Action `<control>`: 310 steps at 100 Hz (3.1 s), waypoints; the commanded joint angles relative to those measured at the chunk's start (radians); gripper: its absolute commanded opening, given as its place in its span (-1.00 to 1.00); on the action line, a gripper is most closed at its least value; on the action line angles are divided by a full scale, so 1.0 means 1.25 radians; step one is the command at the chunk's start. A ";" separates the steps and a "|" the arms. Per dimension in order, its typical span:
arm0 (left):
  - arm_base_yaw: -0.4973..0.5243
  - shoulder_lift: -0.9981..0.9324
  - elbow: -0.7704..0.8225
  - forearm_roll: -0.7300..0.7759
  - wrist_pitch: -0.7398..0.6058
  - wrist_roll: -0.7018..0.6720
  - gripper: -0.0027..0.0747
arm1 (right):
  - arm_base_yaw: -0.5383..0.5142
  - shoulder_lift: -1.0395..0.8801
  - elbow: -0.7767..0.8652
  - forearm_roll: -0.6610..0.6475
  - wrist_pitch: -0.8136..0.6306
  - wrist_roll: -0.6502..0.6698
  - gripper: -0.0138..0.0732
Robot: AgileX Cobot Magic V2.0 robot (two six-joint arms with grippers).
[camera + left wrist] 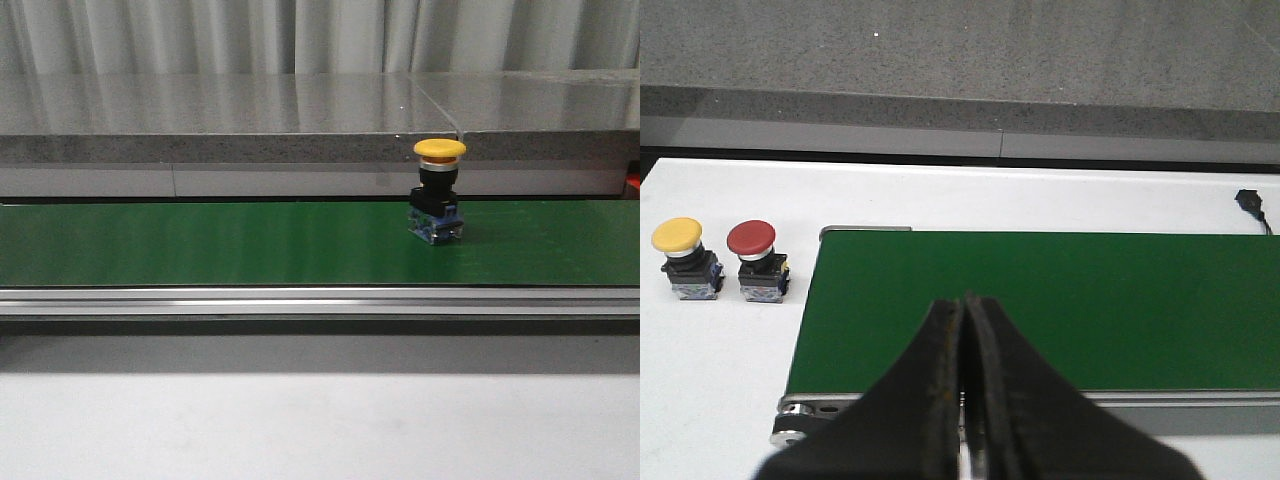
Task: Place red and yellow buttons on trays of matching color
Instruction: 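Move the right gripper back over the belt end toward the yellow button, then grasp the yellow button off the belt with the right gripper, then lower the yellow button into the yellow tray and open the right gripper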
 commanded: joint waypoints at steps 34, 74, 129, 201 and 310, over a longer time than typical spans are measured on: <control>-0.007 0.004 -0.022 -0.009 -0.059 0.001 -0.98 | 0.163 0.052 -0.023 0.014 -0.009 -0.023 0.66; -0.007 0.004 -0.022 -0.009 -0.059 0.001 -0.98 | 0.259 0.131 -0.040 0.015 -0.083 -0.026 0.66; -0.007 0.004 -0.022 -0.009 -0.059 0.001 -0.98 | 0.258 0.195 -0.104 0.019 -0.034 0.032 -0.49; -0.007 0.004 -0.022 -0.009 -0.059 0.001 -0.98 | -0.205 -0.062 -0.119 -0.007 0.187 0.159 -0.50; -0.007 0.004 -0.022 -0.009 -0.059 0.001 -0.98 | -0.437 -0.068 0.340 -0.081 -0.190 0.281 -0.50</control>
